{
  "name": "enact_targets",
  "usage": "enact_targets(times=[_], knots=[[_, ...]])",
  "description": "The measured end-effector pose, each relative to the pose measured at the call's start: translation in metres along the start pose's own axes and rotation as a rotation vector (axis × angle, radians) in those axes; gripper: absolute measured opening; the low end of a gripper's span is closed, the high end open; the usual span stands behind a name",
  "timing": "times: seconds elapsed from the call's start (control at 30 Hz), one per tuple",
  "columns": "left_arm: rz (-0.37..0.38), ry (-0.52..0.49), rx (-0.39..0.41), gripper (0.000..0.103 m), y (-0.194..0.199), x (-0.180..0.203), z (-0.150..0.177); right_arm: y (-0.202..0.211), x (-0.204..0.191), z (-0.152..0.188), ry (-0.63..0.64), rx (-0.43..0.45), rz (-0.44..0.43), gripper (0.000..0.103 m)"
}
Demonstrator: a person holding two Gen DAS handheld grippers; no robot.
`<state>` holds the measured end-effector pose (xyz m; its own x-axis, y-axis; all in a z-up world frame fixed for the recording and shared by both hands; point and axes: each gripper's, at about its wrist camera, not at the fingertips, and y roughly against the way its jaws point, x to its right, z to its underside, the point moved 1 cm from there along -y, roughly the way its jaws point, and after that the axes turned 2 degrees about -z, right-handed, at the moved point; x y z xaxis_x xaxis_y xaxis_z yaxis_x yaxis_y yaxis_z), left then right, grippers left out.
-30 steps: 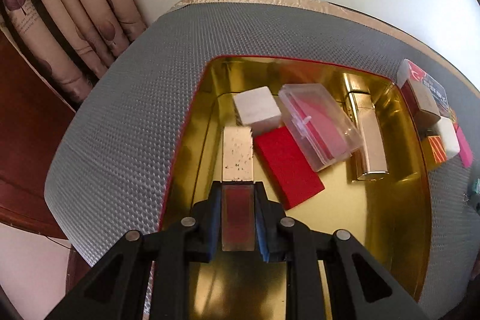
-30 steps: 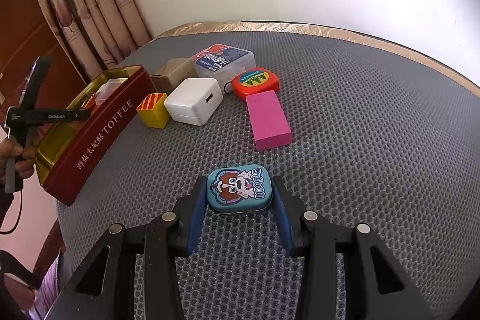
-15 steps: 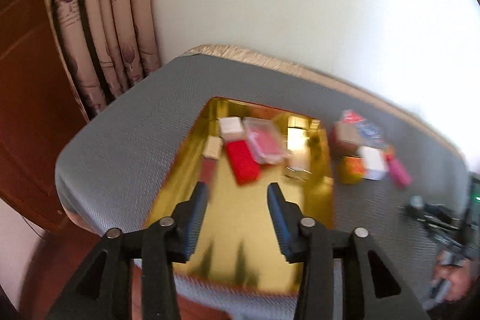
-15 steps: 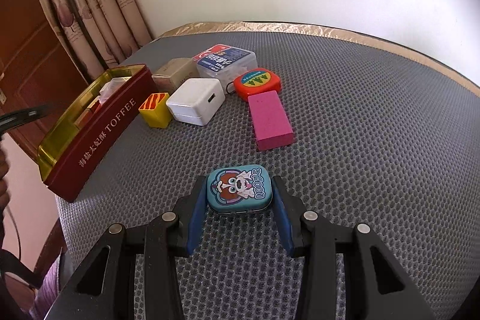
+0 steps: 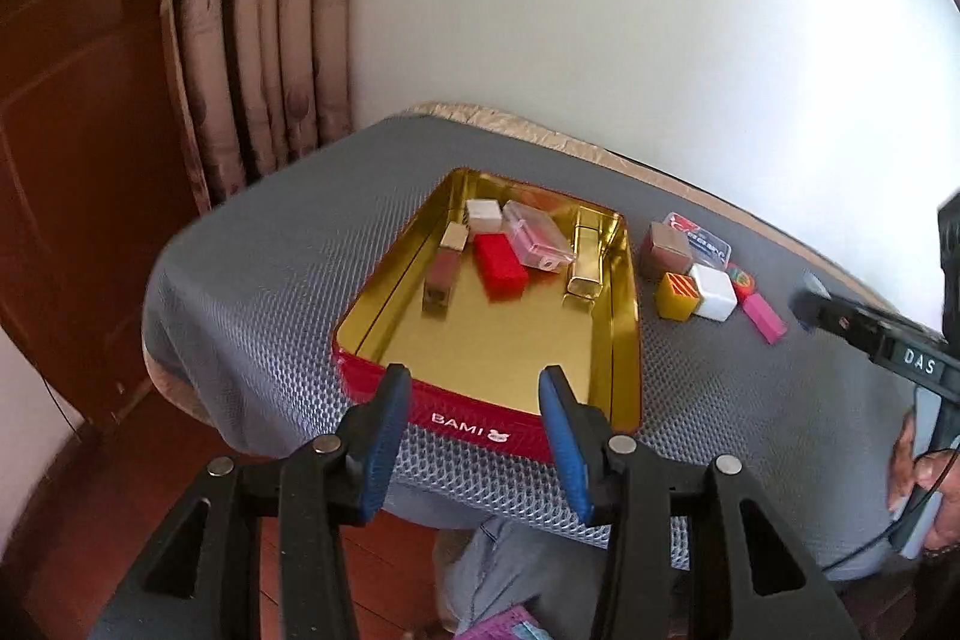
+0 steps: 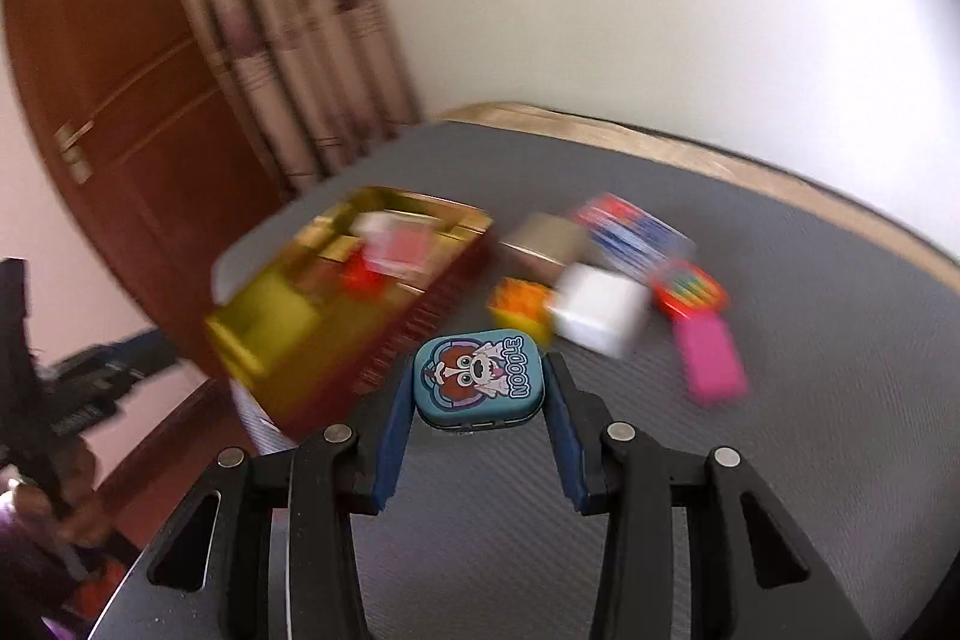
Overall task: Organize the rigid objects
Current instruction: 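Lower the teal cartoon tin into the gold tin and open the right tool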
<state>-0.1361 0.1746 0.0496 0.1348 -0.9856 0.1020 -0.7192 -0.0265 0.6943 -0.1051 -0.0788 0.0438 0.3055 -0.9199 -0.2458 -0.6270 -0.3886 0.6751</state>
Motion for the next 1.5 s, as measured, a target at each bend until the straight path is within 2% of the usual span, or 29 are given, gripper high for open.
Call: enact_targets(times=[0.17,0.27,0.53,0.73,0.93,1.03,1.07,1.13,1.17,1.2,1.23,1.27,1.33,1.43,1.47,1.5], knots=[[0.055,0.125,-0.082,0.045,-0.013,-0.026,0.004,-0.059,-0.056,-0.035,0.132,-0.094,-0.055,0.039],[0.082,0.180,-0.094,0.045,-0.015,-0.036,0.006,-0.110,-0.084,-0.042,0.201,-0.219,-0.059,0.039],[0.072,0.155,-0.103,0.045,-0.015,-0.036,0.005,-0.185,-0.124,-0.048,0.356,-0.381,-0.052,0.039],[0.092,0.169,-0.137,0.045,-0.022,-0.039,0.005,-0.215,-0.135,-0.053,0.426,-0.430,-0.034,0.039],[0.099,0.183,-0.168,0.045,-0.029,-0.041,0.007,-0.228,-0.134,-0.055,0.404,-0.412,-0.039,0.040],[0.099,0.181,-0.179,0.045,-0.032,-0.040,0.008,-0.218,-0.127,-0.059,0.329,-0.380,-0.083,0.046],[0.097,0.173,-0.182,0.045,-0.032,-0.038,0.009,-0.210,-0.123,-0.061,0.302,-0.345,-0.098,0.047],[0.092,0.161,-0.183,0.045,-0.032,-0.036,0.010,-0.181,-0.110,-0.066,0.247,-0.235,-0.110,0.048],[0.089,0.153,-0.177,0.045,-0.030,-0.034,0.011,-0.157,-0.095,-0.066,0.192,-0.156,-0.113,0.054],[0.089,0.148,-0.173,0.045,-0.030,-0.033,0.011,-0.144,-0.084,-0.065,0.162,-0.118,-0.107,0.060],[0.091,0.136,-0.167,0.045,-0.028,-0.030,0.011,-0.118,-0.062,-0.057,0.102,-0.049,-0.072,0.074],[0.093,0.121,-0.164,0.045,-0.027,-0.027,0.012,-0.099,-0.041,-0.048,0.060,-0.007,-0.029,0.081],[0.103,0.086,-0.158,0.045,-0.025,-0.020,0.014,-0.069,0.002,-0.024,-0.009,0.018,0.074,0.081],[0.149,0.008,-0.150,0.045,-0.020,-0.002,0.016,-0.045,0.061,0.018,-0.063,-0.047,0.236,0.081],[0.171,-0.024,-0.149,0.045,-0.018,0.006,0.017,-0.033,0.085,0.039,-0.068,-0.082,0.331,0.081],[0.190,-0.057,-0.149,0.045,-0.016,0.015,0.018,-0.024,0.099,0.054,-0.068,-0.103,0.389,0.081]])
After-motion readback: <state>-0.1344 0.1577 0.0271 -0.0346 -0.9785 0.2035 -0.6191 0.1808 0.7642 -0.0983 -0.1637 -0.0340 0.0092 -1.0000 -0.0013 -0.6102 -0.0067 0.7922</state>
